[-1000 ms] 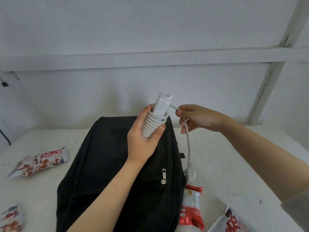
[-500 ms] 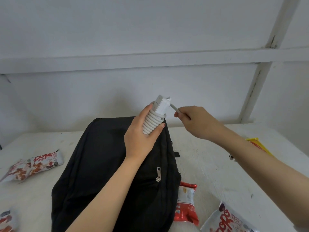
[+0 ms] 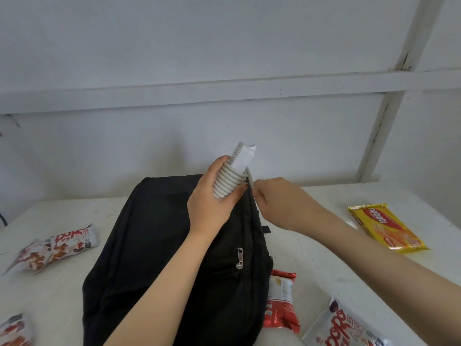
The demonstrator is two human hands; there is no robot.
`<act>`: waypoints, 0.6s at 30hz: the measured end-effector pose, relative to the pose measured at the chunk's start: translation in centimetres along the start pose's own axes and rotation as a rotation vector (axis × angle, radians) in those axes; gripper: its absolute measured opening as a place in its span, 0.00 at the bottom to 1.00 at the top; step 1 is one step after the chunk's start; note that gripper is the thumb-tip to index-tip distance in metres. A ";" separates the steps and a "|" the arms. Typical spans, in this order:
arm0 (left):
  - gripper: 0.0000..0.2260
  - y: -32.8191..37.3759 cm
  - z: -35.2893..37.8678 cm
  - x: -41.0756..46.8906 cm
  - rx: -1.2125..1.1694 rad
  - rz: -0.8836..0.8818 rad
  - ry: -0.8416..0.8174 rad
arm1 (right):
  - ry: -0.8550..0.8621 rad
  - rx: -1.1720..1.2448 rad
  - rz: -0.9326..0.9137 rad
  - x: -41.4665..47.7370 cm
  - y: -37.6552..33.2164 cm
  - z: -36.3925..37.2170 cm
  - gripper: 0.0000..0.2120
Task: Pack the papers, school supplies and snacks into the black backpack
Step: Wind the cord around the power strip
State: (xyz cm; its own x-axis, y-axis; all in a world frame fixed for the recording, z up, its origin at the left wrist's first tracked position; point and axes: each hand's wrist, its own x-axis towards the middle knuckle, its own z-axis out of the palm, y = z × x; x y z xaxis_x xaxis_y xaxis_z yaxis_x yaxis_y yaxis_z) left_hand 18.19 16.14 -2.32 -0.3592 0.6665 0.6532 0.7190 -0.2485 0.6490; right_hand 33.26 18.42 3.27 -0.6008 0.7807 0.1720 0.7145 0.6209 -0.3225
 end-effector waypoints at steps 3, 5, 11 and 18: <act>0.28 -0.1 0.1 -0.1 0.014 0.010 -0.021 | -0.034 -0.052 0.000 -0.1 -0.2 -0.3 0.18; 0.28 -0.1 0.2 -0.1 0.031 0.021 -0.027 | -0.050 -0.055 0.001 -0.2 -0.1 -0.6 0.18; 0.29 -0.2 0.6 0.1 0.131 0.062 -0.042 | 0.002 0.009 0.044 -0.7 1.0 -1.0 0.09; 0.29 -0.5 1.4 0.1 0.232 0.119 -0.047 | 0.128 -0.030 0.091 -2.4 2.1 0.0 0.22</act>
State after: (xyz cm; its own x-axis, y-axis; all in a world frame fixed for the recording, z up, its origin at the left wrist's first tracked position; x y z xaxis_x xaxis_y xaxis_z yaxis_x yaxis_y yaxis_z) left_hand 18.67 17.35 -3.11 -0.2397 0.6757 0.6972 0.8735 -0.1633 0.4586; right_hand 36.15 17.86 2.20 -0.4837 0.8356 0.2605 0.7756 0.5471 -0.3148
